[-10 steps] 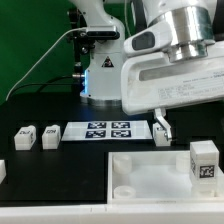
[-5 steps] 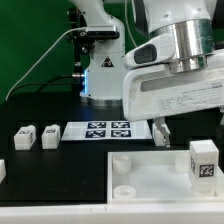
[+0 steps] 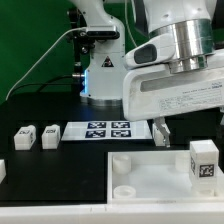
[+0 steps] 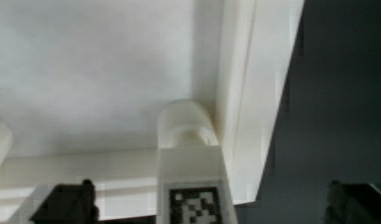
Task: Assemble one leg
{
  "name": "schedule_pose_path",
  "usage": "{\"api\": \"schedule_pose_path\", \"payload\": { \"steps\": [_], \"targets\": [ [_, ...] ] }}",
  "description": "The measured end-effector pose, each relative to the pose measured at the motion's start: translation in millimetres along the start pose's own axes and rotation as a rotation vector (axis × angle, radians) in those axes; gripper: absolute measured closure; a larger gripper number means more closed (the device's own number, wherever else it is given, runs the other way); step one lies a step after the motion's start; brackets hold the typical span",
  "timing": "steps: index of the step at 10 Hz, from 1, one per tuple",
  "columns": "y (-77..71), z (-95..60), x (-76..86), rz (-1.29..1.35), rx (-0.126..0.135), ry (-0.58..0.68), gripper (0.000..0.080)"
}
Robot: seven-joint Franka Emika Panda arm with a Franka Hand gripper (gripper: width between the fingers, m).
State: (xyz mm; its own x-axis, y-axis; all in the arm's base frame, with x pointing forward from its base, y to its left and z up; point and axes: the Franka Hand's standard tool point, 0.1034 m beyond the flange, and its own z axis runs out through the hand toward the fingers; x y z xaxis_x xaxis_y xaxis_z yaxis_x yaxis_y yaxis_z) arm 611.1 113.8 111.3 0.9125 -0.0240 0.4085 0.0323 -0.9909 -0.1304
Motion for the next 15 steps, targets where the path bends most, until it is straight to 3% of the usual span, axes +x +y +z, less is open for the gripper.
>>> {"api": "schedule_pose_path", "payload": {
  "steps": [1, 2, 3, 4, 6, 8, 10, 15],
  "targets": [
    [-0.3, 10.3, -30.3, 0.002, 0.005, -0.148, 0.0151],
    [0.5, 6.4, -28.1, 0.012, 0.011, -0.229, 0.0151],
    [-2.3, -5.5, -9.6, 0.026, 0.016, -0.247, 0.0151],
    [-5.0, -12.0, -7.5, 0.024, 0.021, -0.273, 0.0151],
    [-6.1, -19.6, -8.8, 0.028, 0.035, -0.472, 0.0151],
    [-4.4, -10.0, -3.0, 0.023, 0.042, -0.650, 0.0151],
    [-1.5, 3.7, 8.1, 0.018, 0.027, -0.665, 0.0151],
    [-2.5, 20.5, 4.4, 0.009, 0.017, -0.653, 0.0151]
  ]
}}
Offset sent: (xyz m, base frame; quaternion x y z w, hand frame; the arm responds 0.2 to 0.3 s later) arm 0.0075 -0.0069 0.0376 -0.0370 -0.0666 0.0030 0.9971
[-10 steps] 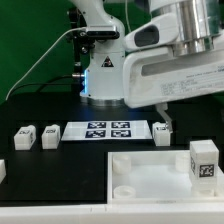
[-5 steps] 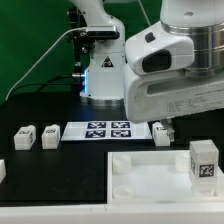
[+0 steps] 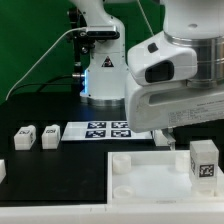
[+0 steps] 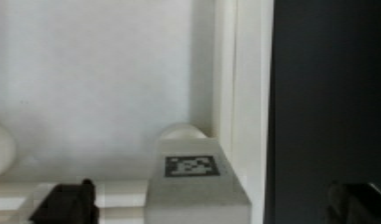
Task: Assemble one leg
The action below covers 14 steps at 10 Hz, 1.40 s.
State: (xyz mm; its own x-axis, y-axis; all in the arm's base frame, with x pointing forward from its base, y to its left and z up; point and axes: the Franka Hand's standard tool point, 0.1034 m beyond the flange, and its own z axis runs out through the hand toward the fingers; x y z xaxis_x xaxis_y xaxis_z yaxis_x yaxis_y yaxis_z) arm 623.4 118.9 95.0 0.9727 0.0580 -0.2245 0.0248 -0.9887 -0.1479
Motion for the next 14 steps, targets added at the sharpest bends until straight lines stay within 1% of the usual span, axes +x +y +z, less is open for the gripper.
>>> {"api": "schedule_pose_path", "payload": {
  "steps": [1, 3, 4, 5, 6, 7, 10, 11, 12, 13, 14],
  "targets": [
    [-0.4, 3.4, 2.4, 0.001, 0.000, 0.009, 0.0151],
    [-3.5, 3.2, 4.9, 0.004, -0.001, 0.023, 0.0151],
    [-3.0, 3.1, 4.9, 0.005, -0.001, 0.023, 0.0278],
    [-3.0, 3.1, 4.9, 0.005, -0.001, 0.023, 0.0424],
    [-2.1, 2.9, 5.0, 0.024, -0.002, 0.023, 0.0424],
    [-1.2, 2.8, 5.1, 0.032, -0.002, 0.023, 0.0499],
    [-2.3, 4.2, 5.4, 0.322, 0.004, 0.028, 0.0499],
    [-1.0, 4.6, 7.8, 0.437, 0.016, 0.090, 0.0499],
    [-3.7, 5.6, 5.8, 0.585, 0.034, 0.122, 0.0499],
    [-5.0, 5.2, 8.3, 0.751, 0.050, 0.141, 0.0499],
    [-4.3, 4.0, 12.4, 0.902, 0.095, 0.184, 0.0499]
  ]
}}
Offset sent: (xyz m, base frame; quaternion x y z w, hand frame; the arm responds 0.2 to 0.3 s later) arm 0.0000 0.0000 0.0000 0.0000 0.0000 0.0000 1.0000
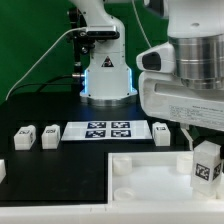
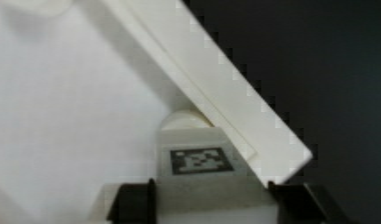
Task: Assemble one leg
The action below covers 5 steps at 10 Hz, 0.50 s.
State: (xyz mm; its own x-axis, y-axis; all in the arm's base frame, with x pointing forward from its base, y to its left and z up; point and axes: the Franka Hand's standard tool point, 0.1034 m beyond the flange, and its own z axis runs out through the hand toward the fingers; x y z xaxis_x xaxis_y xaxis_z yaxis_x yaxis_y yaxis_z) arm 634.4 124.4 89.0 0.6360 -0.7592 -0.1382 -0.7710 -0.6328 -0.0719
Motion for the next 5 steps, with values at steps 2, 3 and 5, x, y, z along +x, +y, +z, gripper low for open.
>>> {"api": "schedule_pose_path", "payload": {
  "steps": [2, 3, 5],
  "targets": [
    [2.4, 0.1, -3.0, 0.225, 0.040, 0.014, 0.0499],
    [1.9, 0.2, -3.4, 0.310, 0.046, 0.006, 0.0499],
    [0.7, 1.2, -4.5, 0.473, 0.056, -0.007, 0.0499]
  ]
}}
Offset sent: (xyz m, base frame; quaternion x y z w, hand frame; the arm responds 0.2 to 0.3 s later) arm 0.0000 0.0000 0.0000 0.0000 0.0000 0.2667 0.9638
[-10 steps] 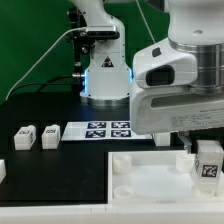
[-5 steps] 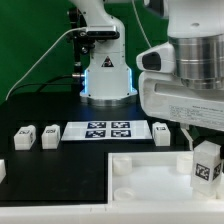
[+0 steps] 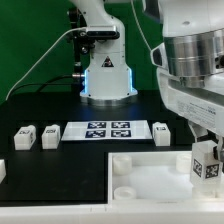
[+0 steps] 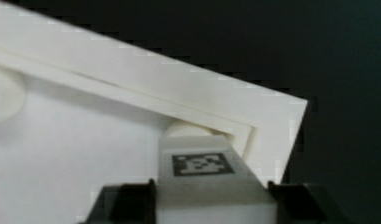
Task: Assemble one leg
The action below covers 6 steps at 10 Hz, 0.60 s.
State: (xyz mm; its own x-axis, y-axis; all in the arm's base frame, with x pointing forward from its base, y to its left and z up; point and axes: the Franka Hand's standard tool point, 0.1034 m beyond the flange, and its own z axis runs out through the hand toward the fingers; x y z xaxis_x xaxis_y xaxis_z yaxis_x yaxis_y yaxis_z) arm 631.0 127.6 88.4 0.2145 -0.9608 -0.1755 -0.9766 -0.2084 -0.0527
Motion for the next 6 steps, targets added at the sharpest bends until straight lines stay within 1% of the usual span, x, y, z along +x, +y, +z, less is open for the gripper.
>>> {"api": "schedule_pose_path", "payload": {
  "steps": [1, 2, 3, 4, 5, 6],
  "targets": [
    [-3.7, 1.1, 0.9, 0.170, 0.052, -0.009, 0.0499],
    [-1.6, 1.9, -1.3, 0.259, 0.110, -0.009, 0.0499],
    [0.8, 1.6, -3.2, 0.197, 0.101, -0.007, 0.0499],
    [0.6, 2.0, -2.9, 0.152, 0.101, -0.005, 0.0446],
    [1.0, 2.2, -3.1, 0.140, 0.099, -0.007, 0.0446],
    [4.8, 2.7, -0.4, -0.020, 0.071, -0.008, 0.0241]
  ]
}}
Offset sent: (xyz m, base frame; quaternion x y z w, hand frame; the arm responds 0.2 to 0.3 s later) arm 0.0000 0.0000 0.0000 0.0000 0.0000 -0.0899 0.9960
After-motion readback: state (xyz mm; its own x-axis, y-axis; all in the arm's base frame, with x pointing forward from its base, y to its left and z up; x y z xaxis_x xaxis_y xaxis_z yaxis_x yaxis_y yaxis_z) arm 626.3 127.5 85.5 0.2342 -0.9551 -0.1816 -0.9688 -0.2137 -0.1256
